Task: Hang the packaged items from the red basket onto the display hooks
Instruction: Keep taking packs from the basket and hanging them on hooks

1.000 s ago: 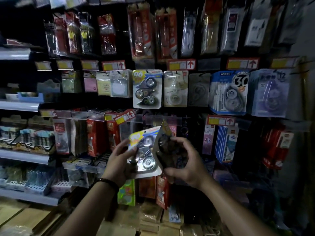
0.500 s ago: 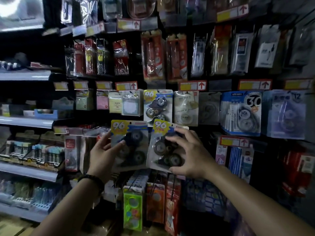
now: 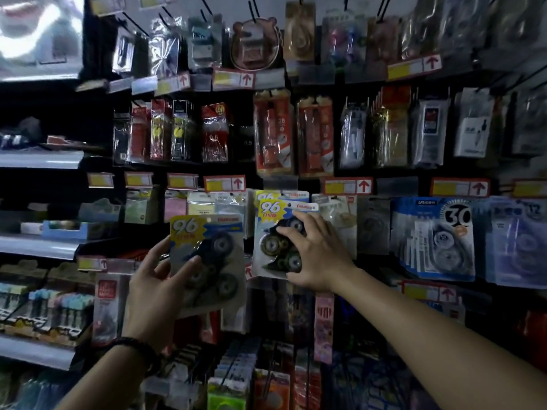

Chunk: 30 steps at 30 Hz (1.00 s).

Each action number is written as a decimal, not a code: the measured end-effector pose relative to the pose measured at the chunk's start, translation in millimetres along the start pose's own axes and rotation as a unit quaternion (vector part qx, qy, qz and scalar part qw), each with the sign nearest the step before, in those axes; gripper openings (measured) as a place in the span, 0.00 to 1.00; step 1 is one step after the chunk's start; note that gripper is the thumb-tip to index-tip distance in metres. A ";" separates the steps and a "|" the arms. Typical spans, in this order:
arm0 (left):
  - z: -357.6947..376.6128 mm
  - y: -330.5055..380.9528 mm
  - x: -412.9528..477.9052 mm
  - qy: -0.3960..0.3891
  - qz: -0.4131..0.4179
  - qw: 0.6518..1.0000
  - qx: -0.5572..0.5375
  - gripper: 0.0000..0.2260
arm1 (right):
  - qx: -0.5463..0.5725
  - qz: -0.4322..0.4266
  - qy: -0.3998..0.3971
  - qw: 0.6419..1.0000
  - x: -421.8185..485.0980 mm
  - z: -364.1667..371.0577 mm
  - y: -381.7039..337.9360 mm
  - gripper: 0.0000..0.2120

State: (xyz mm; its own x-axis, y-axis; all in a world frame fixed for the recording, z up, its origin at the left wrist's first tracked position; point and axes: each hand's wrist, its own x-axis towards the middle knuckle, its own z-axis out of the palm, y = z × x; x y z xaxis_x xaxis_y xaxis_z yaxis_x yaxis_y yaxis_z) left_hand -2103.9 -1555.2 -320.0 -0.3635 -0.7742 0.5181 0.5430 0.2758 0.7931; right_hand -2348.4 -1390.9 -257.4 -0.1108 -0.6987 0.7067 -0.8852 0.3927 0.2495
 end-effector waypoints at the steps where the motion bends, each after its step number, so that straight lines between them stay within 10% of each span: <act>1: -1.1 0.6 1.3 -0.008 0.002 1.000 0.001 0.30 | -0.010 0.000 -0.006 1.000 4.6 1.5 1.7 0.47; 30: 6.1 -14.7 2.2 -0.024 -0.016 0.999 0.020 0.26 | -0.097 0.008 -0.029 0.995 51.1 -1.1 -1.8 0.49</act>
State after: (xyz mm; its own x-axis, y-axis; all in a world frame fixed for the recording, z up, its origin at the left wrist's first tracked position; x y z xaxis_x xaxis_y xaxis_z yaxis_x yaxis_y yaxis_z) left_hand -2117.3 -1557.5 -328.6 -0.4165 -0.7546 0.5071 0.5008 0.2751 0.8207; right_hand -2351.9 -1426.6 -221.1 -0.1549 -0.7222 0.6742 -0.7792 0.5088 0.3660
